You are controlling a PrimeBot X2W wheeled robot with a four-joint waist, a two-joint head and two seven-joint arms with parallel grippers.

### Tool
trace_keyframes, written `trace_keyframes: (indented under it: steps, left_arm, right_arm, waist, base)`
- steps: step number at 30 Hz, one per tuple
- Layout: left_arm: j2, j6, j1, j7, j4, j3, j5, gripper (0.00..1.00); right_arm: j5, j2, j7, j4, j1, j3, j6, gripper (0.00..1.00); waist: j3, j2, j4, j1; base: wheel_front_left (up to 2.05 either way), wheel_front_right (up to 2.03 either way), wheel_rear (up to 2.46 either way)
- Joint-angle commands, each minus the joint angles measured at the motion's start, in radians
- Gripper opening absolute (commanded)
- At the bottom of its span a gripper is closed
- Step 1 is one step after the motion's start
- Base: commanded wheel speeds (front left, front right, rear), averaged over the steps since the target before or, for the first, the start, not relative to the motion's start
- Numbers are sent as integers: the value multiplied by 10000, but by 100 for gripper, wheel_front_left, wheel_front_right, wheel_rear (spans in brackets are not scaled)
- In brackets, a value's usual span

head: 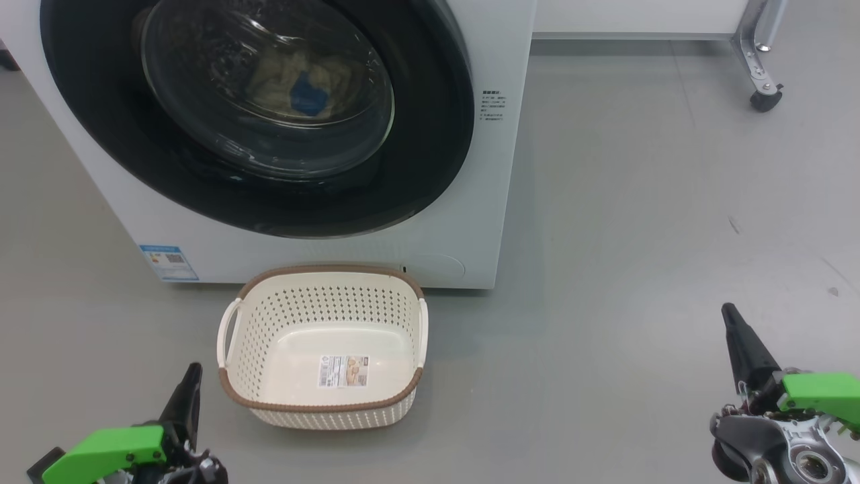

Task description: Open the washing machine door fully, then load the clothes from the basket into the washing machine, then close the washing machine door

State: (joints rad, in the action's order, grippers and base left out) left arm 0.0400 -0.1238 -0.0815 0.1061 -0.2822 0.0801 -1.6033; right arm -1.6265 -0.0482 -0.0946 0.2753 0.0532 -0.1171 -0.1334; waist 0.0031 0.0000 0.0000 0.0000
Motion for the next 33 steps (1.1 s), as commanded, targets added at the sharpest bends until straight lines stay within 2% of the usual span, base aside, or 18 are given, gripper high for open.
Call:
trace_keyframes:
  steps: [1, 33]
  left_arm:
    - [102, -69, -266, 73, 369, 340, -50, 0]
    - [102, -69, -265, 72, 370, 339, -52, 0]
  right_arm:
    - [67, -122, -77, -312, 535, 169, 27, 0]
    - [111, -84, -120, -309, 540, 115, 27, 0]
  waist:
    - [0, 0, 0, 0]
    - [0, 0, 0, 0]
  base:
    - [0, 0, 0]
    - [0, 0, 0]
